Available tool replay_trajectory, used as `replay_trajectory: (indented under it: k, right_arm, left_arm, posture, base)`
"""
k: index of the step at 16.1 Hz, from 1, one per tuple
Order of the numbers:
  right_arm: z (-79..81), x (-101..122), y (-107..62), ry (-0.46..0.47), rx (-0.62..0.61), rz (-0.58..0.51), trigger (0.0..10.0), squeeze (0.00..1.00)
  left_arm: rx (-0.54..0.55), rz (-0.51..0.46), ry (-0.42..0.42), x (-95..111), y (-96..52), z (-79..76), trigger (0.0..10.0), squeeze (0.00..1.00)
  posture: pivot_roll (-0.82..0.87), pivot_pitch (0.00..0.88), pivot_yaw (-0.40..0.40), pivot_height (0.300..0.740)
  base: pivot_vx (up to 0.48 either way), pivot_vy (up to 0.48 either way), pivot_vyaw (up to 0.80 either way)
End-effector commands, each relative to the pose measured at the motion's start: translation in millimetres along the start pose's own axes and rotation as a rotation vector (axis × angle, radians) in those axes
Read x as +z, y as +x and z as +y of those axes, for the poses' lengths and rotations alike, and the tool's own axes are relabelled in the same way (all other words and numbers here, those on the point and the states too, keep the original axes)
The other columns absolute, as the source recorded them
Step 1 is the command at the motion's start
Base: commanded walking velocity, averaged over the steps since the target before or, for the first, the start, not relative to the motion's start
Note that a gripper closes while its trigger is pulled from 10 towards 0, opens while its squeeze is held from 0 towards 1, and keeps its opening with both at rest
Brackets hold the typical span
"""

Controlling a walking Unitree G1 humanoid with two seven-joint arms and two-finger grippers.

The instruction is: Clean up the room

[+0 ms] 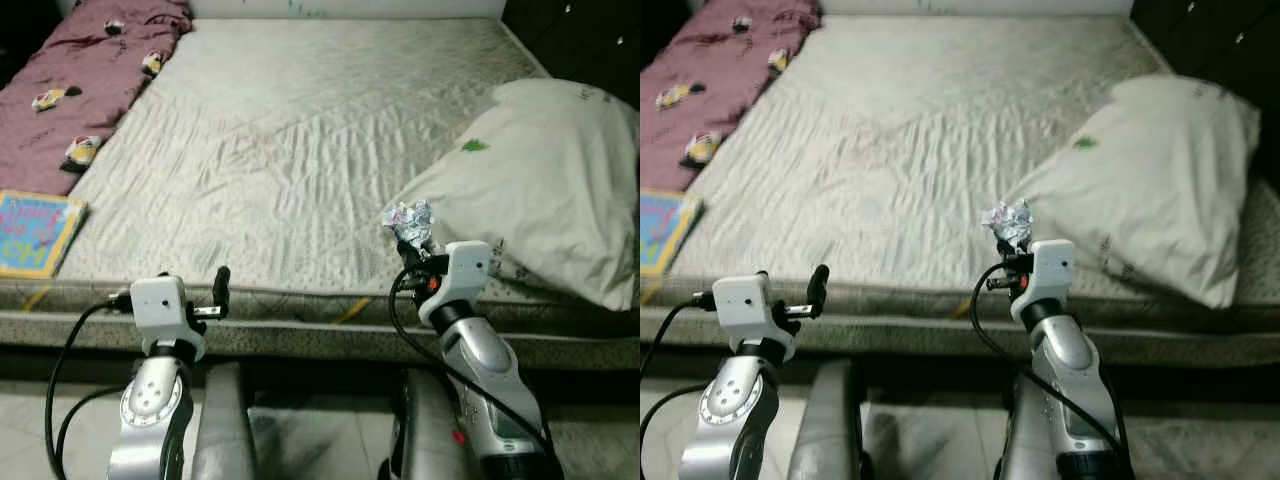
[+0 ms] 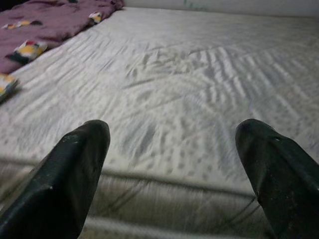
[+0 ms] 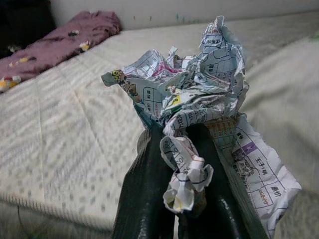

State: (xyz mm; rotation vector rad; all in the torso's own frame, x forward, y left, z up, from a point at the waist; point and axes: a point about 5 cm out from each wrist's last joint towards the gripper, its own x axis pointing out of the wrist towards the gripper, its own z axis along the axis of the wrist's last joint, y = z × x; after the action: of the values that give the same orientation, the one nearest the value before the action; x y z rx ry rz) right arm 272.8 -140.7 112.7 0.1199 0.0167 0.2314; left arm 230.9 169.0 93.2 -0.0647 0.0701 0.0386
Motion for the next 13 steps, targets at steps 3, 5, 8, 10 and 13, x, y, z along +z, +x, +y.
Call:
replay_trajectory:
  k: [3, 5, 8, 10, 13]
  right_arm:
    - [-2.7, 8.9, 4.5, 0.013, -0.021, -0.028, 10.0, 0.0]
    - [-2.9, 11.0, 6.9, 0.017, -0.031, -0.032, 10.0, 0.0]
    - [-4.8, 13.1, 8.9, 0.012, -0.044, -0.038, 10.0, 0.0]
    - [-7.7, 13.3, 9.9, 0.013, -0.059, -0.038, 10.0, 0.0]
    - [-7.9, 13.9, 10.8, 0.013, -0.064, -0.039, 10.0, 0.0]
  left_arm:
    - [-0.006, -0.01, 0.006, 4.9, 1.7, -1.0, 10.0, 0.0]
    - [0.004, -0.005, 0.02, 5.0, 2.8, -1.2, 10.0, 0.0]
    - [0.057, 0.053, 0.09, -1.8, 5.7, -3.7, 10.0, 0.0]
    - [0.072, 0.054, 0.089, -1.3, 6.3, -3.4, 10.0, 0.0]
    - [0.091, 0.053, 0.062, 0.1, 7.7, -3.0, 10.0, 0.0]
  posture:
    - [-0.01, 0.0, 0.017, 0.644]
    - [-0.02, 0.0, 0.018, 0.663]
    - [-0.02, 0.0, 0.016, 0.702]
    - [-0.02, 0.0, 0.015, 0.727]
    - [-0.02, 0.0, 0.014, 0.74]
  base:
    - [0.0, 0.0, 0.0]
    - [0.0, 0.0, 0.0]
    - [0.0, 0.0, 0.0]
    - [0.0, 0.0, 0.0]
    - [0.0, 0.0, 0.0]
